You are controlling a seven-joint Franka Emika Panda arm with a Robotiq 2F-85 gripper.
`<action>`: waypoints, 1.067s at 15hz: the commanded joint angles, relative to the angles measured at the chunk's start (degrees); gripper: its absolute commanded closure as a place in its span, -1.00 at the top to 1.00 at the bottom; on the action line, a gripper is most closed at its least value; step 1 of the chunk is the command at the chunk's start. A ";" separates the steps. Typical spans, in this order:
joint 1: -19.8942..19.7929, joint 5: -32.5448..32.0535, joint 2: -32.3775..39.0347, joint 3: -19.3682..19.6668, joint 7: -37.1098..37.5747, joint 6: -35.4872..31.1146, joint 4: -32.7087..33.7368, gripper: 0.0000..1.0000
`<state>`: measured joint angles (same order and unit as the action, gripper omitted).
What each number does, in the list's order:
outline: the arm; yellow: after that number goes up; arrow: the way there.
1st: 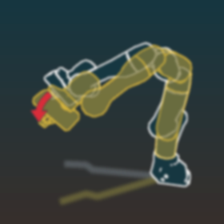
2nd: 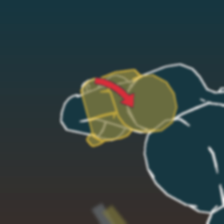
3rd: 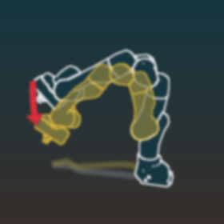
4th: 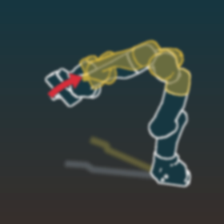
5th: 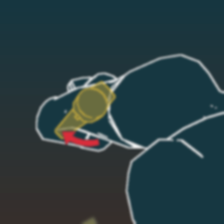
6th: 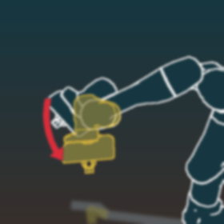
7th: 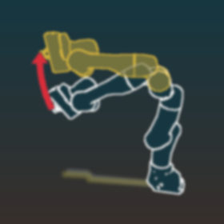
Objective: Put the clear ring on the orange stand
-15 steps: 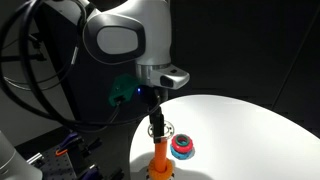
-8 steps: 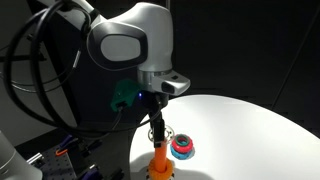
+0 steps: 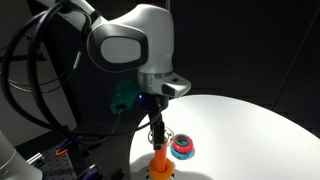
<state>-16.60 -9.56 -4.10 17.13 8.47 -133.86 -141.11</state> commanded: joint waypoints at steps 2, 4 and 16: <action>-0.90 -0.32 0.25 0.31 -1.08 0.17 0.34 0.32; -0.94 -0.30 0.51 0.49 -1.09 0.17 0.30 0.32; -0.67 -0.12 1.66 0.68 -1.41 0.37 0.19 1.00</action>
<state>-16.74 -9.56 -2.10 17.91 8.45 -133.86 -141.16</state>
